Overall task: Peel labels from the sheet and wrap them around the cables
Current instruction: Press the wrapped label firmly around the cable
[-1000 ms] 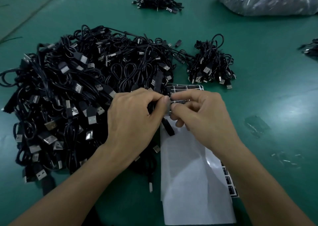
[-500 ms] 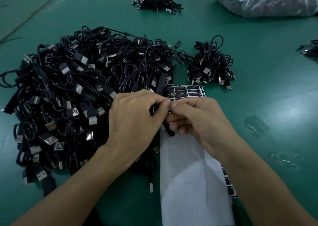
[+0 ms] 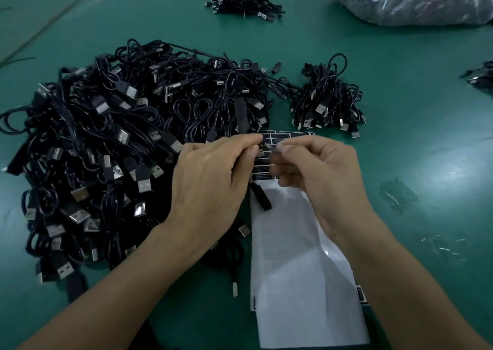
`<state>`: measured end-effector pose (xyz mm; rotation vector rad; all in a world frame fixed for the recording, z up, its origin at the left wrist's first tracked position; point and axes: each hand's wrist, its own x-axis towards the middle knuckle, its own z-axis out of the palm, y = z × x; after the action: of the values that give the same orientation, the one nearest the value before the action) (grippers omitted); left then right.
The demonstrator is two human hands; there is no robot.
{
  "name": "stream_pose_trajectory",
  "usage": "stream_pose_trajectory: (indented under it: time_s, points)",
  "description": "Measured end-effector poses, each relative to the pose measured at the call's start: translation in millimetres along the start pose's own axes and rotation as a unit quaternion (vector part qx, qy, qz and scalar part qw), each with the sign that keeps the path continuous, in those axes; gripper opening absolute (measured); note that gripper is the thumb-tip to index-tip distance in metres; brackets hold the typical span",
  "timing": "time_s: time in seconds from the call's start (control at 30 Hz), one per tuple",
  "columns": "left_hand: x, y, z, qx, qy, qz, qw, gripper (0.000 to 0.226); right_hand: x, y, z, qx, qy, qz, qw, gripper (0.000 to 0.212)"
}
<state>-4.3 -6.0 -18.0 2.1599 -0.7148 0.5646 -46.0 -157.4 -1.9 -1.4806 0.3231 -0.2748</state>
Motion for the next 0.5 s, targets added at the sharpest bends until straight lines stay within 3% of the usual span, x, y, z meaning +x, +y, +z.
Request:
stream_pose_trajectory:
  time_s: [0.1, 0.3, 0.5]
  points:
    - [-1.4, 0.0, 0.3, -0.008, -0.006, 0.009, 1.000, 0.026, 1.0, 0.3, -1.1, -0.031, 0.052, -0.050, 0.997, 0.020]
    - [-0.3, -0.4, 2.0, -0.019, -0.053, -0.010, 0.998, 0.045, 2.6, -2.1, -1.6, 0.021, 0.066, -0.038, 0.997, 0.011]
    - [-2.0, 3.4, 3.8, 0.029, -0.070, -0.003, 0.997, 0.028, 2.8, -2.6, -3.9, 0.013, 0.067, -0.039, 0.997, 0.011]
